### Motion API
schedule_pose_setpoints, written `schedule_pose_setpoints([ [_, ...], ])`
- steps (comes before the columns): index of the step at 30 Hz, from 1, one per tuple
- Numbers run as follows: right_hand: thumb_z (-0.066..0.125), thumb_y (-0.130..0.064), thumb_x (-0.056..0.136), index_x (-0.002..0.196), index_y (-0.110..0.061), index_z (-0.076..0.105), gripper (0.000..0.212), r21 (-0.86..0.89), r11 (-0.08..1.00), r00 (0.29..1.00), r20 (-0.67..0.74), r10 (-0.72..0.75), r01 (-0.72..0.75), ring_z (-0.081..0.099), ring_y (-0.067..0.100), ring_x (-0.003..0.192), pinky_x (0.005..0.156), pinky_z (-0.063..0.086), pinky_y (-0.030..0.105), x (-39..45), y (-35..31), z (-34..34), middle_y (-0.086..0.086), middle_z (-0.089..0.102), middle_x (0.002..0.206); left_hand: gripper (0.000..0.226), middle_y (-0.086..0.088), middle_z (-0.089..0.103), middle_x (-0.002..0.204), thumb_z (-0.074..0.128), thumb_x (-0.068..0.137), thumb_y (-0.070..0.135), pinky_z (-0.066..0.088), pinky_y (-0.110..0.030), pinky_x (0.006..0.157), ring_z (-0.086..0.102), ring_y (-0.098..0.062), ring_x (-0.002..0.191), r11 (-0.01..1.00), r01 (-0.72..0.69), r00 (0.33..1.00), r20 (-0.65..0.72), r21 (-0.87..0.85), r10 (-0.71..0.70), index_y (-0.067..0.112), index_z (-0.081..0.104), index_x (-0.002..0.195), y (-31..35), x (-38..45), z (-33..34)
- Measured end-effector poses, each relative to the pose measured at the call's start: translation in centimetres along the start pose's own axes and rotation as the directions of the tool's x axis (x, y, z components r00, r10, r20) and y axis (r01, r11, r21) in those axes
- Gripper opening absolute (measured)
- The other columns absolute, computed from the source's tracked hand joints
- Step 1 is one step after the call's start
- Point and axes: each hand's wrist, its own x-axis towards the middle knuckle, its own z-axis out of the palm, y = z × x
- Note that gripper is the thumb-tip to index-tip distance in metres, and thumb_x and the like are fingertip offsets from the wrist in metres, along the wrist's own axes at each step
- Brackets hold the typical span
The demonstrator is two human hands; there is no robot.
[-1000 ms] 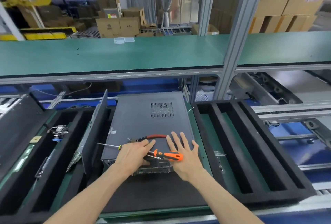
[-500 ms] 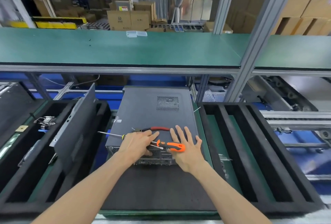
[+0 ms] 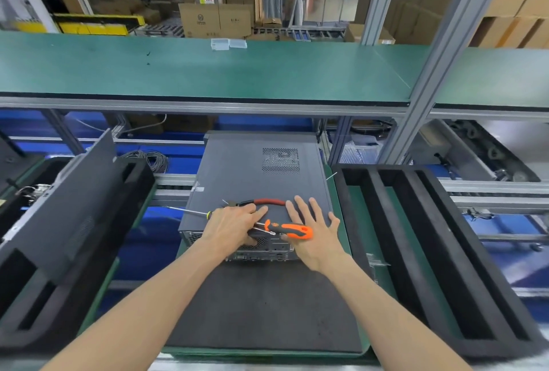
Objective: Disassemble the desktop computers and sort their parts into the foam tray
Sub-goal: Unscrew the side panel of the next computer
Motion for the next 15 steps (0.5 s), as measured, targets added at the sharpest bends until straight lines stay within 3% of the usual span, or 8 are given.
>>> schedule_pose_setpoints([
  [3,0.033,-0.057,0.103,0.16,-0.035,-0.002,0.071,0.075,0.997,1.0,-0.009,0.001,0.0,-0.018,0.021,0.153,0.119,-0.003,0.057,0.0,0.2,-0.3,-0.011,-0.013,0.167,0.082,0.009,0.054,0.123,0.067,0.086,0.057,0.05,-0.037,0.068,0.065,-0.023,0.106,1.0,0.016,1.0,0.007,-0.003,-0.016,0.035,0.025,0.154,0.4,-0.4,-0.3],
  [6,0.052,-0.062,0.094,0.161,-0.034,0.01,0.084,0.205,0.978,1.0,-0.008,-0.022,0.023,-0.013,0.012,0.153,0.12,-0.007,0.05,-0.5,0.8,-0.8,-0.015,-0.004,0.167,0.077,0.008,0.058,0.122,0.065,0.087,0.059,0.051,-0.035,0.068,0.066,-0.021,0.105,0.999,0.025,0.998,-0.056,-0.025,-0.027,0.032,0.033,0.152,1.0,-1.2,-0.2],
  [9,0.074,-0.056,0.08,0.156,-0.031,0.029,0.092,0.391,0.916,0.995,-0.074,-0.068,0.091,0.003,0.004,0.153,0.122,-0.008,0.038,-1.8,1.8,-0.9,-0.016,0.016,0.165,0.072,0.005,0.066,0.092,0.089,0.067,0.047,0.047,-0.028,0.046,0.069,-0.018,0.071,0.999,-0.031,0.973,-0.228,0.013,0.034,0.024,0.065,0.131,2.2,-3.0,-0.1],
  [12,0.081,-0.042,0.075,0.139,-0.028,0.053,0.071,0.496,0.851,0.97,-0.234,-0.06,0.172,0.034,0.007,0.141,0.12,0.02,0.035,-3.6,2.1,-0.4,-0.013,0.048,0.146,0.078,0.003,0.061,0.074,0.097,0.041,0.017,0.036,-0.026,0.035,0.059,-0.018,0.05,0.998,-0.034,0.941,-0.335,0.051,0.049,0.017,0.075,0.116,3.4,-4.1,0.3],
  [15,0.074,-0.029,0.075,0.114,-0.022,0.063,0.04,0.4,0.878,0.908,-0.41,-0.086,0.264,0.052,0.013,0.107,0.091,0.043,0.034,-5.5,1.5,0.5,-0.012,0.058,0.112,0.086,0.0,0.061,0.079,0.092,0.044,0.007,0.042,-0.03,0.04,0.059,-0.02,0.055,0.999,-0.021,0.942,-0.333,0.037,0.032,0.013,0.07,0.126,4.6,-5.2,0.9],
])
